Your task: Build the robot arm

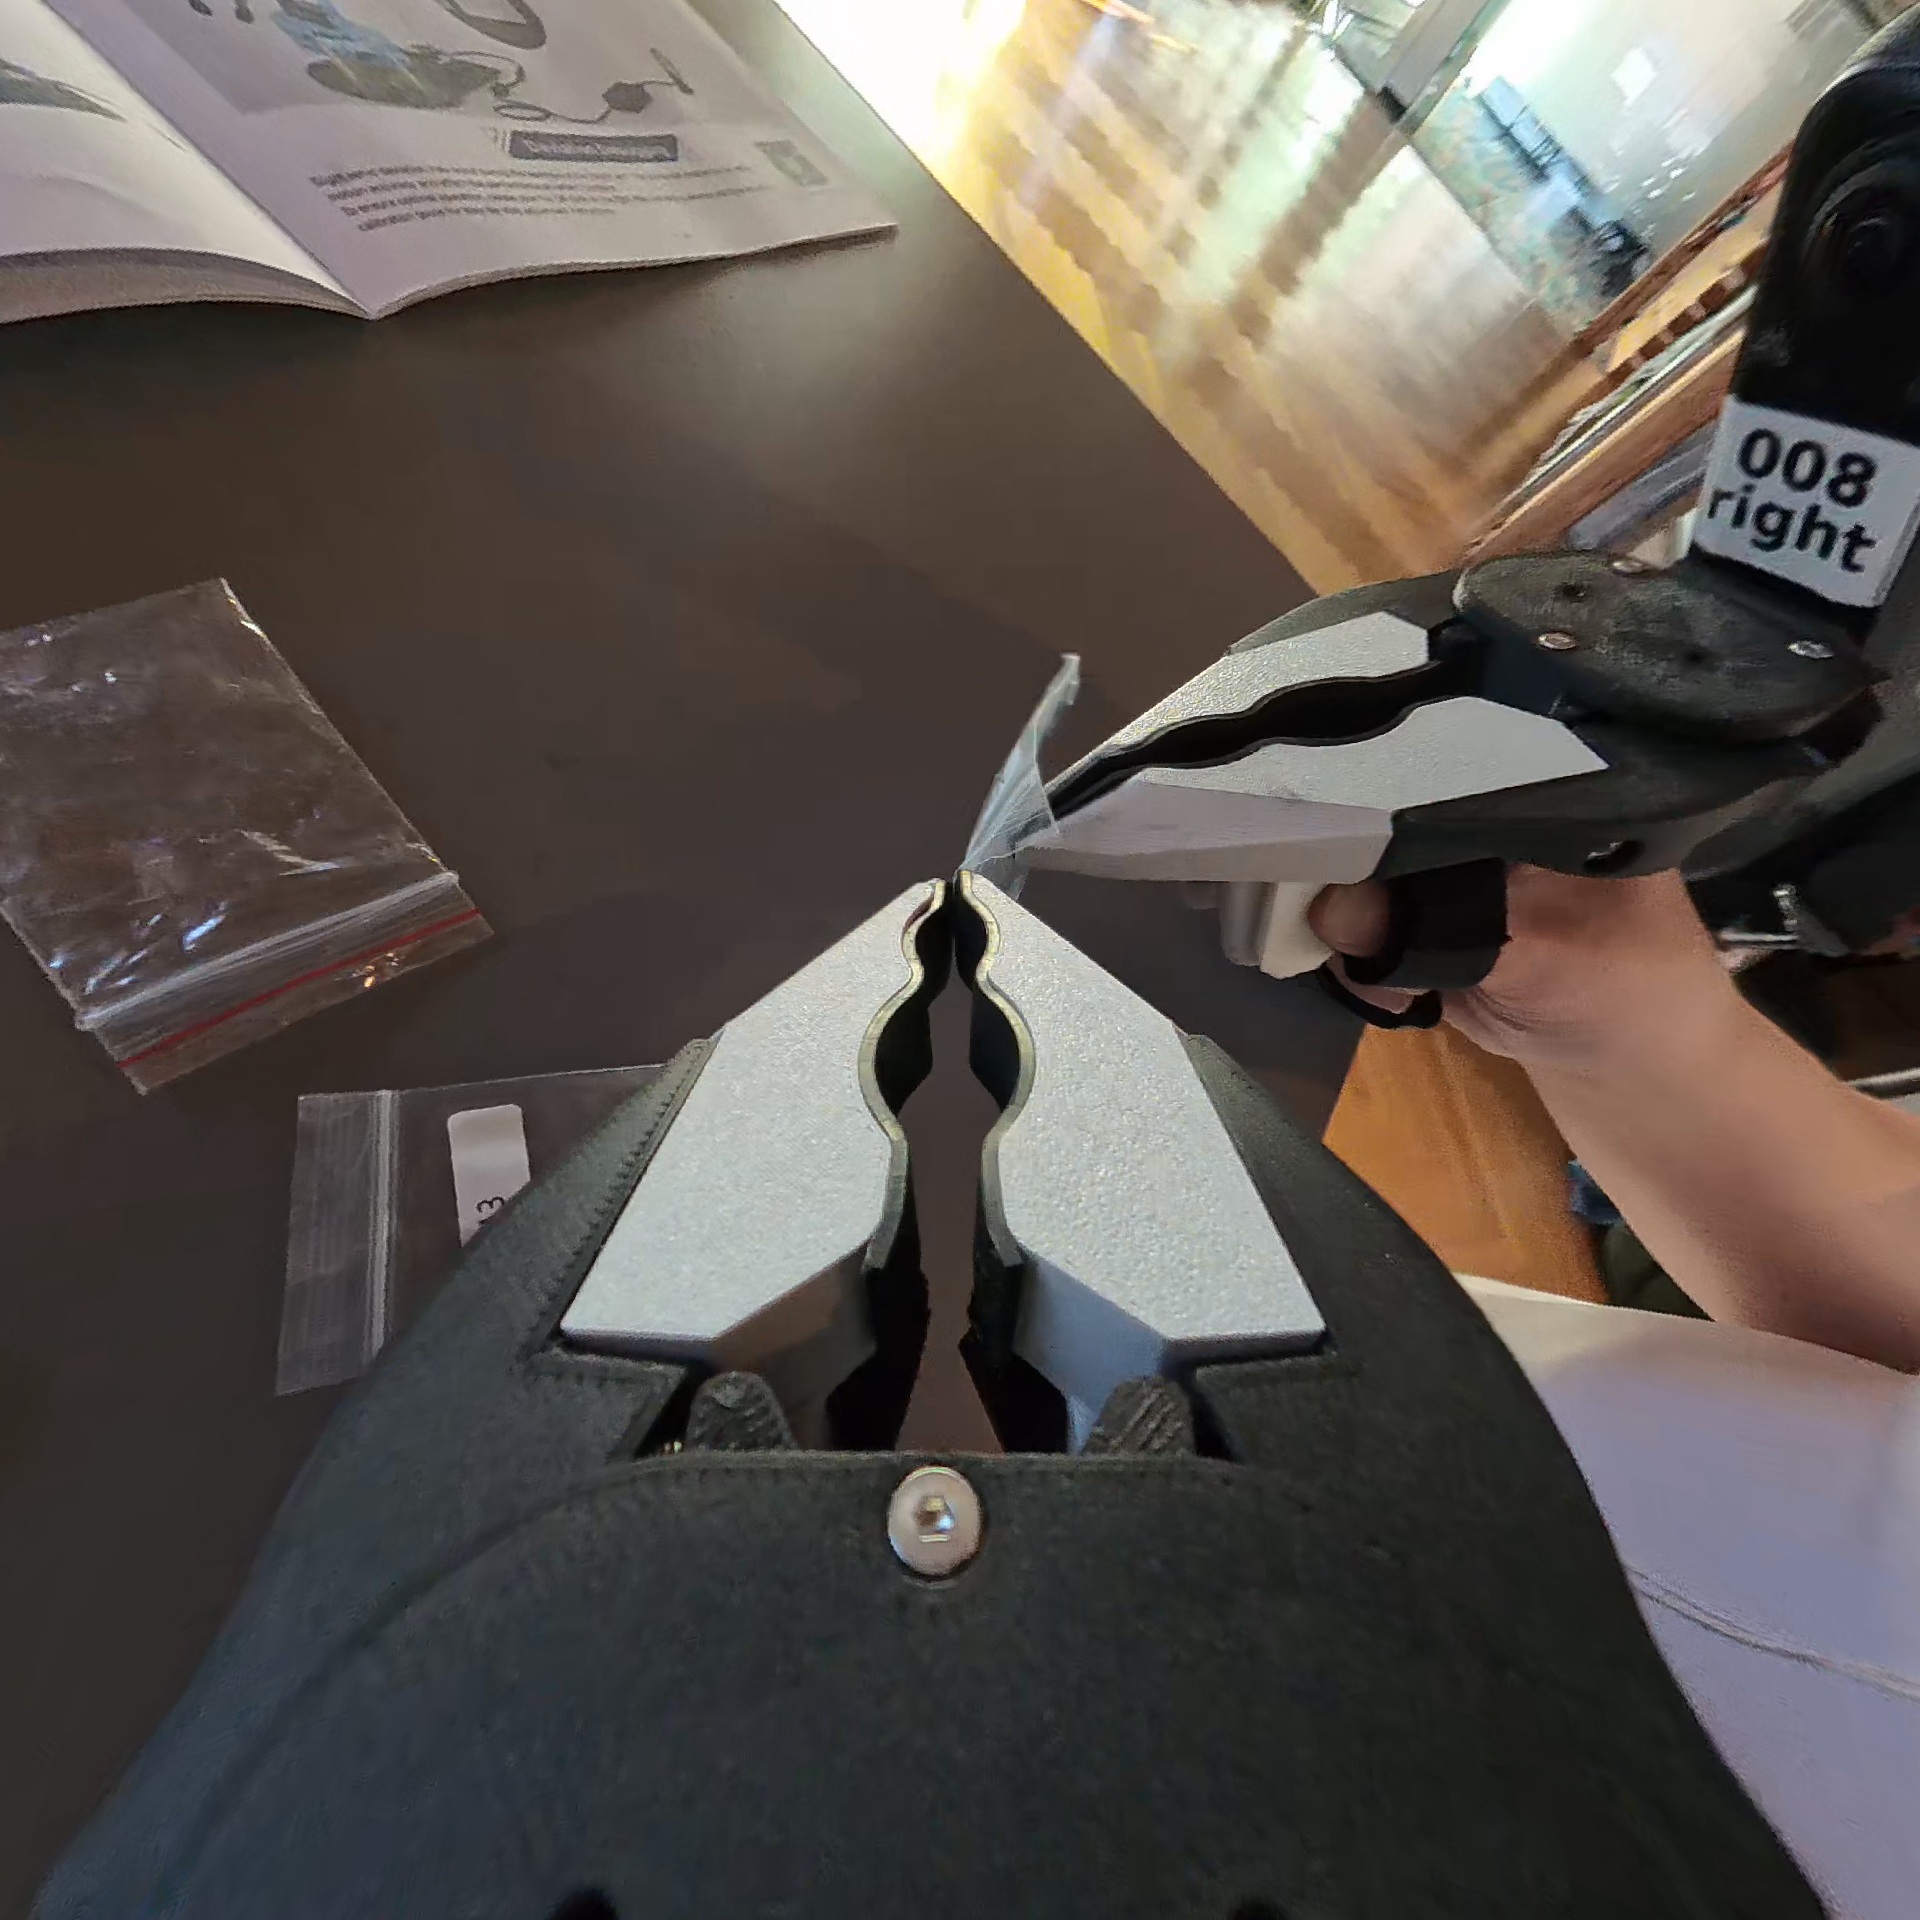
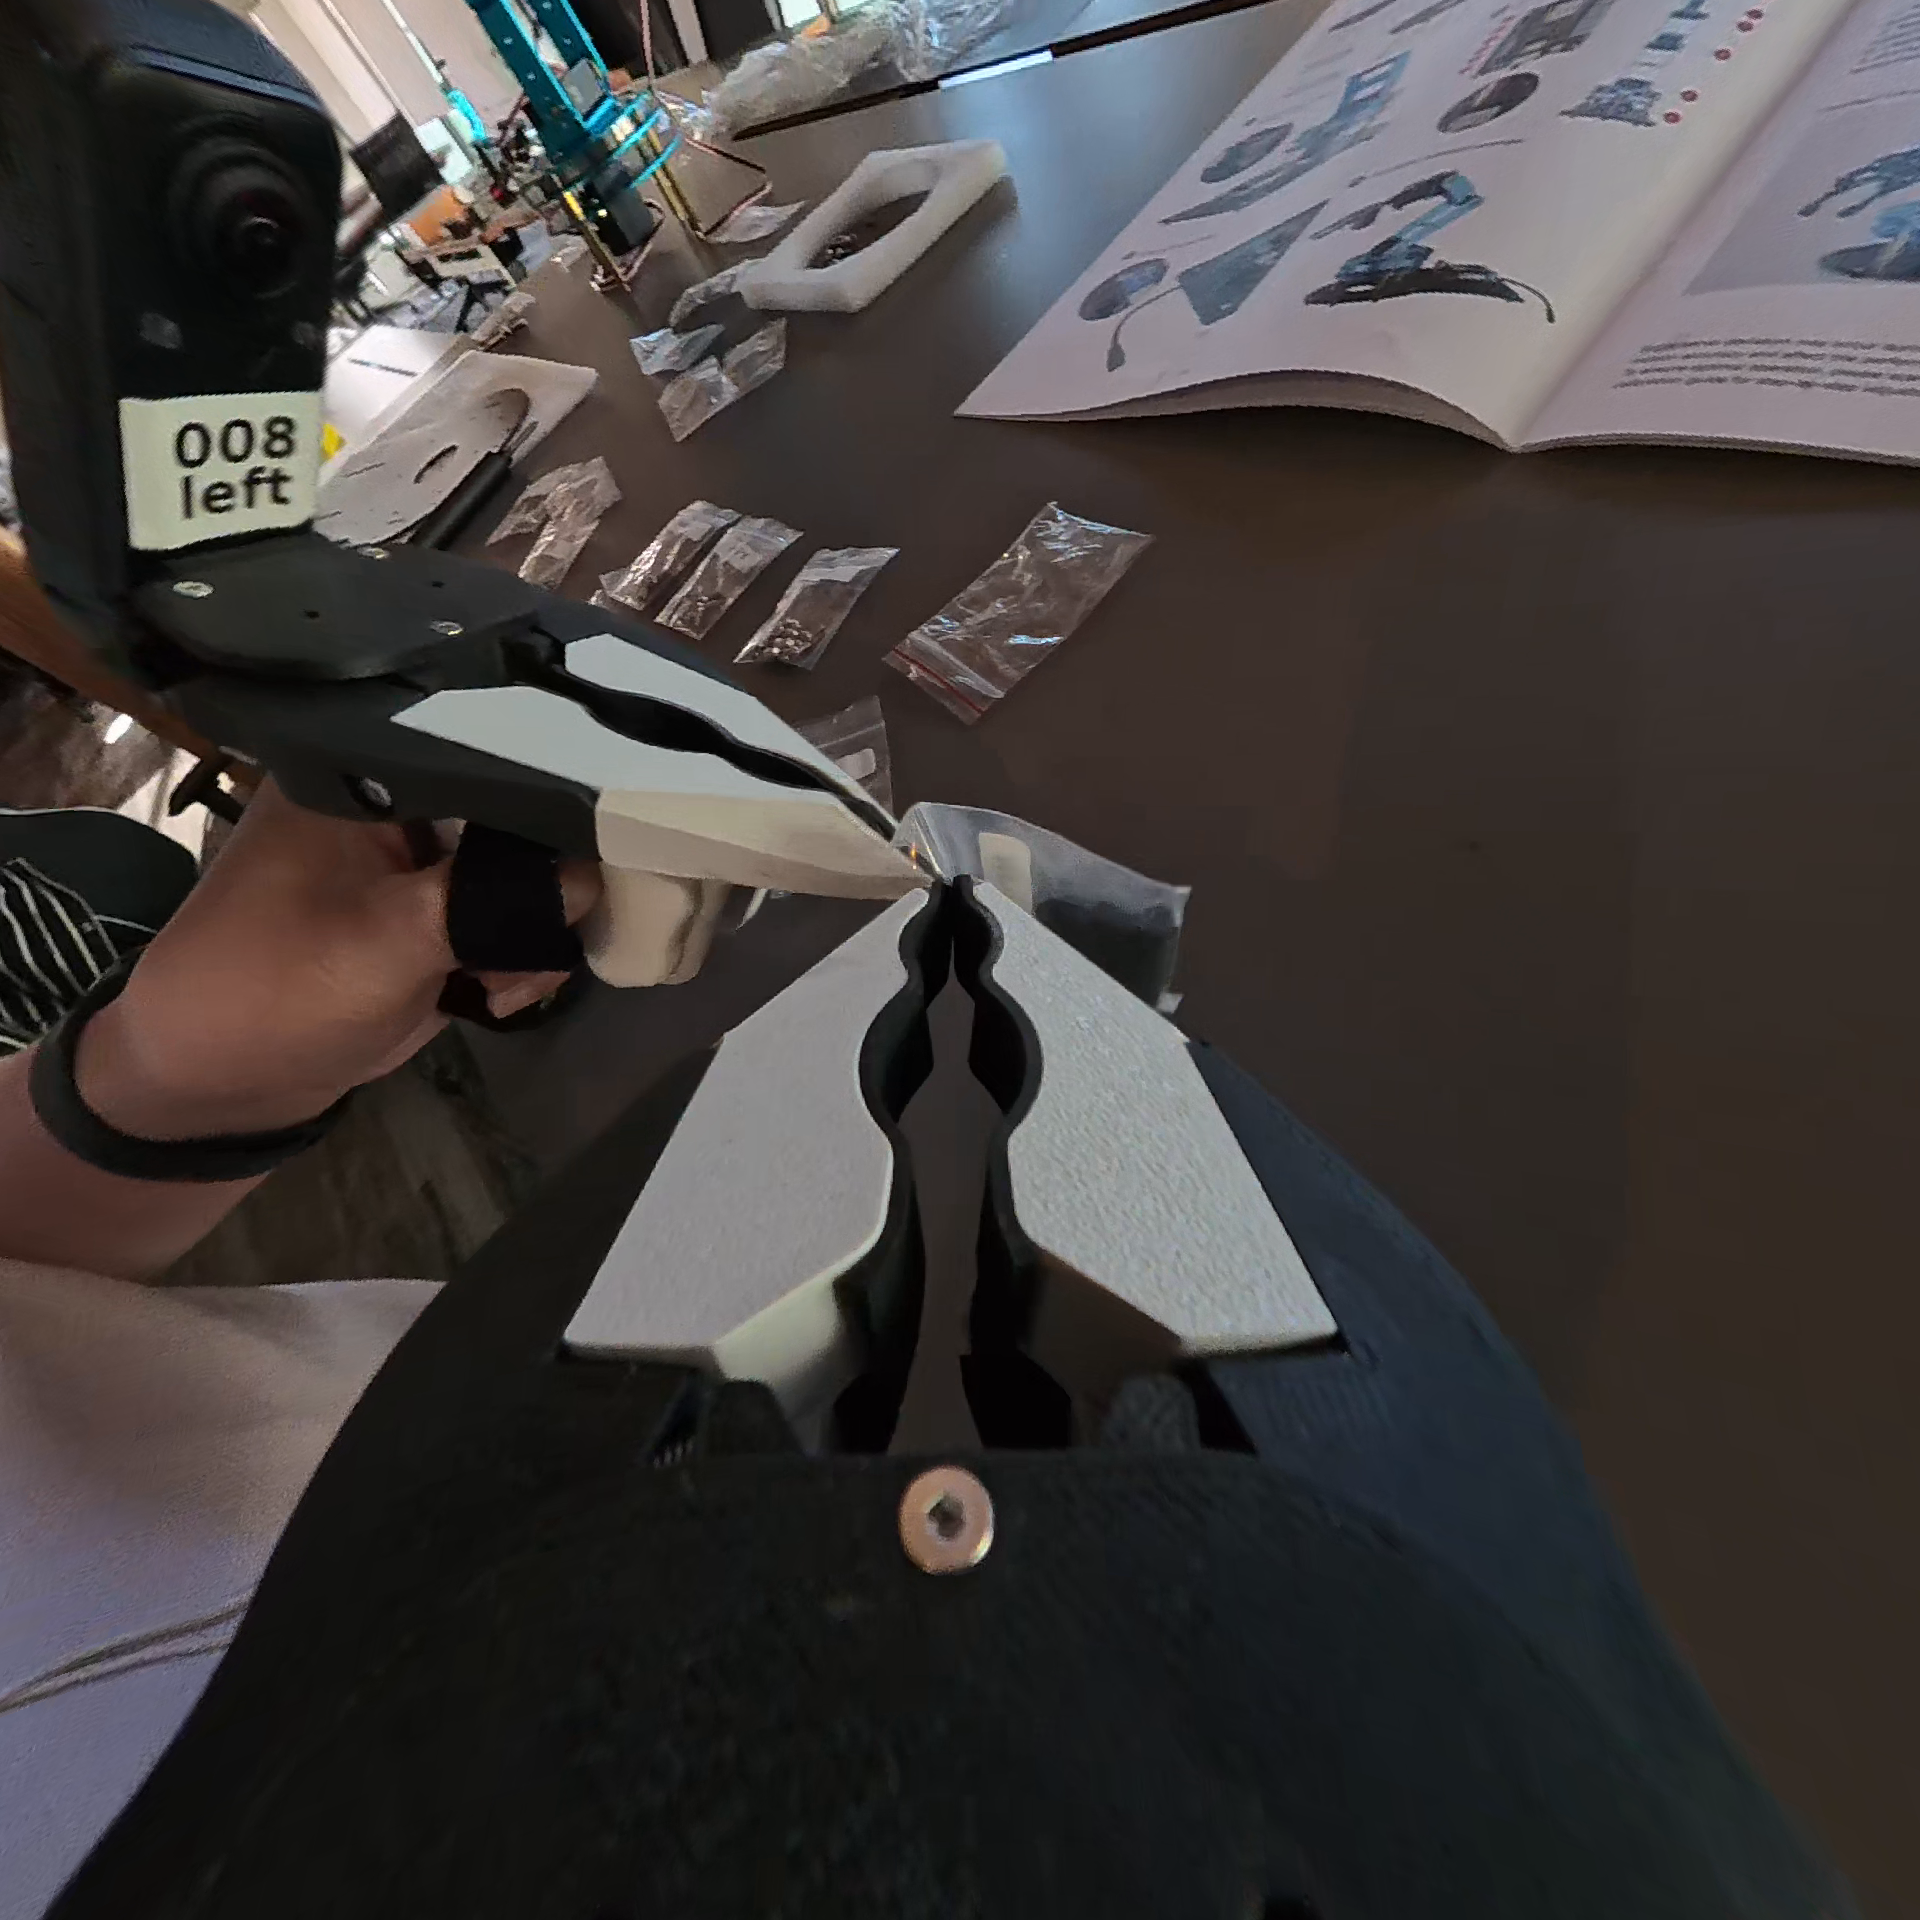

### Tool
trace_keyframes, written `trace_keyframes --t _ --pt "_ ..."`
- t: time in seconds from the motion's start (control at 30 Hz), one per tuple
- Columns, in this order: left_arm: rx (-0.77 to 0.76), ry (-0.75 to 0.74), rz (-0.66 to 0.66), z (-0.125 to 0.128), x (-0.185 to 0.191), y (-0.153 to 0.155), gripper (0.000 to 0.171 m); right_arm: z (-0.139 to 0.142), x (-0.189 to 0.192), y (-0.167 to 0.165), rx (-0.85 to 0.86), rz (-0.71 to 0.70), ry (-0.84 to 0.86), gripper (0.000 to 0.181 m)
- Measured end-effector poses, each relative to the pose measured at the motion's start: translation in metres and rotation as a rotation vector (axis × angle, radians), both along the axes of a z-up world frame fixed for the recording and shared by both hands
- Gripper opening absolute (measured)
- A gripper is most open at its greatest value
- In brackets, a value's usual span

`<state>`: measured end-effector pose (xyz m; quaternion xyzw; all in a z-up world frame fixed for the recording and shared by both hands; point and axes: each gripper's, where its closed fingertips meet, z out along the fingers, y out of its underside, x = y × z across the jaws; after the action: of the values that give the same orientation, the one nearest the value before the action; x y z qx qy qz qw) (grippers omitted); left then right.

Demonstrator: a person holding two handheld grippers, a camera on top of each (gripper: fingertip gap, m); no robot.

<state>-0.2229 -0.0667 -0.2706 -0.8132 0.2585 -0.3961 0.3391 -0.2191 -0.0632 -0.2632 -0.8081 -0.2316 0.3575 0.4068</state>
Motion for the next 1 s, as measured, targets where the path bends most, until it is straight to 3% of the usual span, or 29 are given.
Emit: trace_keyframes --t 0.23,0.4,0.5,0.77,1.0 --pt "0.014 0.076 0.010 -0.008 0.002 0.000 0.000 -0.008 0.003 -0.001 -0.031 -0.059 -0.010 0.000" --pt "0.003 0.036 -0.011 0.001 0.007 -0.004 0.000 -0.001 0.005 0.002 -0.062 -0.044 0.089 0.000" --pt "0.031 0.037 -0.021 0.006 0.010 -0.006 0.000 -0.001 0.005 0.003 -0.071 -0.023 0.106 0.007" --pt "0.059 0.017 -0.087 0.016 0.008 -0.013 0.000 0.010 -0.002 -0.006 -0.142 0.125 0.256 0.003" --pt "0.051 0.048 -0.101 0.012 0.001 -0.012 0.000 0.004 -0.009 -0.004 -0.151 0.174 0.188 0.000"
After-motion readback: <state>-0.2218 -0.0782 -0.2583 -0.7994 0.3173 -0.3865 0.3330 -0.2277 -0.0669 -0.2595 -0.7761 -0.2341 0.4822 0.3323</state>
